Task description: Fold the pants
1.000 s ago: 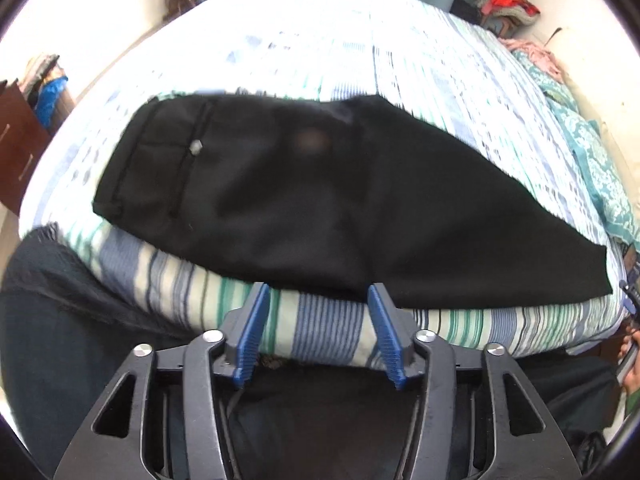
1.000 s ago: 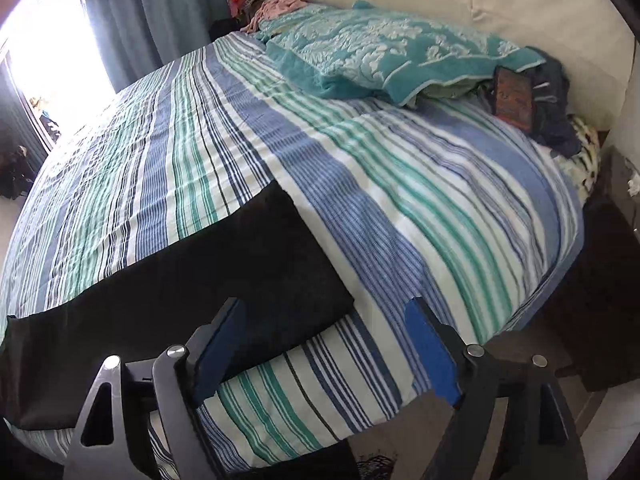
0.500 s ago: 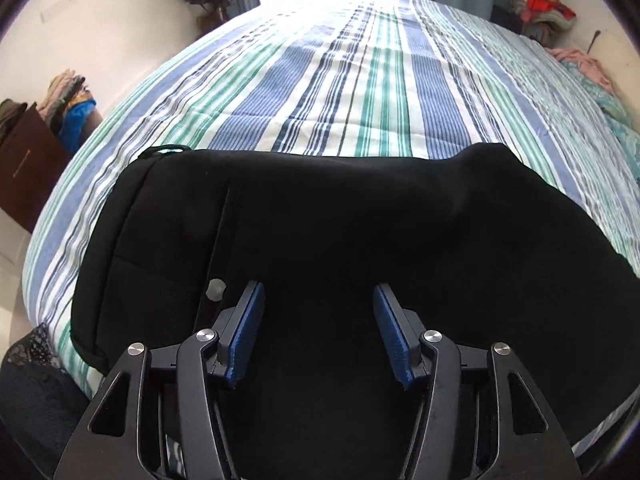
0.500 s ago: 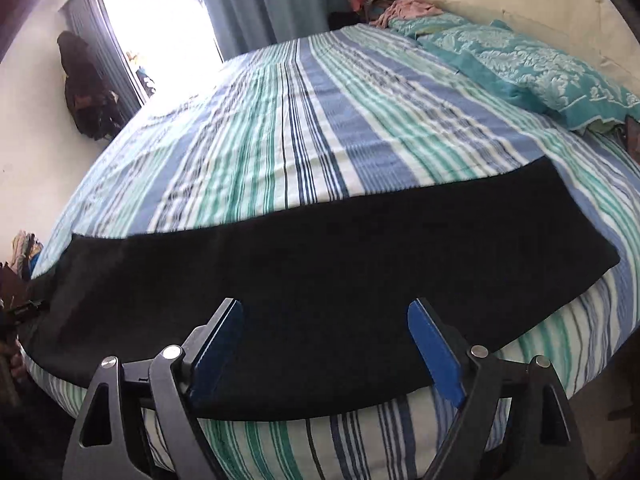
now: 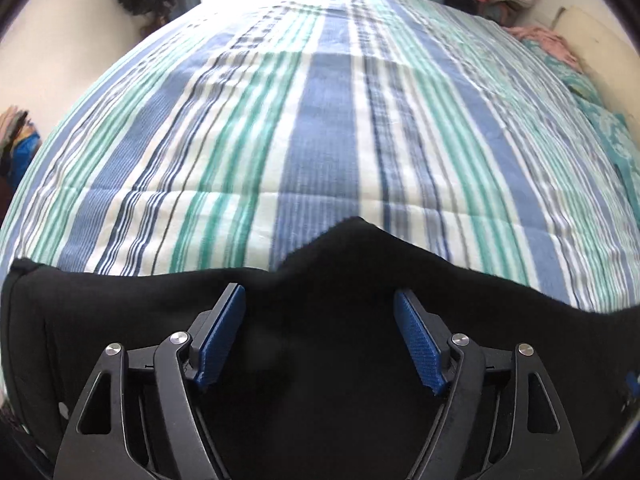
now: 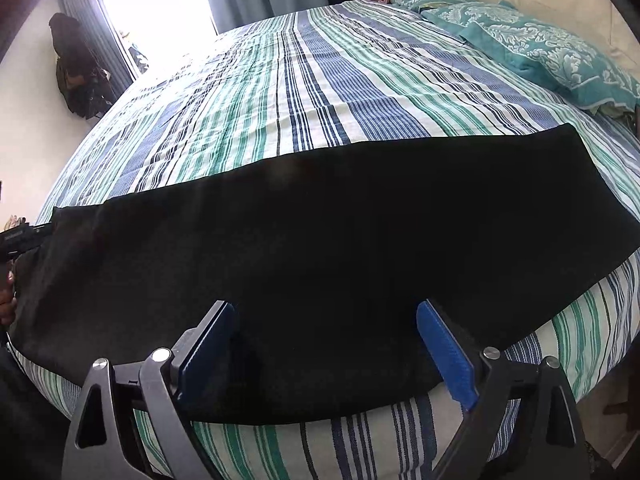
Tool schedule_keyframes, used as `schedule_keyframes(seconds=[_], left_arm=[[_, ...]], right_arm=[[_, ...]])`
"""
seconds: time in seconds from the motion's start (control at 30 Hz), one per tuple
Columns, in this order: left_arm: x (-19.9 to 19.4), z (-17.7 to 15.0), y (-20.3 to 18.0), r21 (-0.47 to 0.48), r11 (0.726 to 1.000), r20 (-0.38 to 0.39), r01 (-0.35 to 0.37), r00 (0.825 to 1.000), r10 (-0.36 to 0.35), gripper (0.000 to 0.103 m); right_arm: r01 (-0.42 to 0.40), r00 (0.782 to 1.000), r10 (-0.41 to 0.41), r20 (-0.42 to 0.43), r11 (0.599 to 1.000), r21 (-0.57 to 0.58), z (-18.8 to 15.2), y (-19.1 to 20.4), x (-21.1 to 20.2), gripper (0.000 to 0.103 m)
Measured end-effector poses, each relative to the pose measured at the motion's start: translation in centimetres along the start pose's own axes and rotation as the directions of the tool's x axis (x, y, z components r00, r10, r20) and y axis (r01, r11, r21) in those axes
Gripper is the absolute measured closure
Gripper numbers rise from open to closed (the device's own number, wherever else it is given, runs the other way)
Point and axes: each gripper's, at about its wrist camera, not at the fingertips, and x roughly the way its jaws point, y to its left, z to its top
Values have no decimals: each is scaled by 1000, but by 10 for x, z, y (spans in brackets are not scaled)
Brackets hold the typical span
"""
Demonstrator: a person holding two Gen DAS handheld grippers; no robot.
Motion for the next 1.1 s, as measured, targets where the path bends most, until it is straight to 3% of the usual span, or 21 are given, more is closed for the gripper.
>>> schedule_keyframes(seconds=[0.07, 0.17, 0.27, 0.43, 0.53, 0.63, 0.7, 0.77, 0.87, 0.93, 1.0, 1.1], left_arm=[[0, -1, 8, -42, 999, 54, 35, 998, -32, 27], [-4, -9, -4, 24, 999, 83, -27, 996, 25, 27], [-9, -12, -4, 29, 999, 82, -21, 996, 19, 27], [-26, -17, -5, 79, 996, 73, -39, 997, 33, 27], [-45, -27, 0, 88, 995, 87, -39, 996, 31, 22], [-61, -40, 8, 74, 997, 82, -21, 997, 15, 21], [-69, -50, 11, 71, 997, 74, -23, 997, 17, 21], [-77, -58, 13, 73, 997, 71, -23, 997, 18, 21], [-89, -69, 13, 61, 998, 72, -7, 997, 3, 21], [-94, -74, 11, 56, 998, 67, 8, 998, -12, 21], [-96, -79, 6, 51, 998, 58, 22, 998, -25, 21], [-98, -84, -2, 45, 998, 49, 43, 998, -45, 21]], right_arm=[[-15, 1000, 15, 7, 1000, 9, 0, -2, -2, 11], [-40, 998, 38, 44, 998, 45, 2, -9, -12, 11], [-83, 993, 77, 84, 994, 71, 8, -17, -21, 11], [-99, 995, 98, 25, 991, 92, 39, -62, -5, 11], [-61, 998, 63, -8, 992, 110, 61, -114, 5, 11], [53, 998, -50, -22, 991, 121, 79, -167, 5, 13], [69, 998, -68, -11, 989, 133, 90, -196, -2, 19], [187, 982, -185, -29, 971, 146, 98, -218, -11, 18], [178, 982, -186, 22, 965, 194, 105, -247, -34, 18], [138, 988, -149, 35, 968, 207, 109, -257, -43, 18], [36, 999, -41, 19, 978, 207, 111, -262, -42, 18], [-72, 997, 77, -19, 980, 184, 111, -256, -30, 18]])
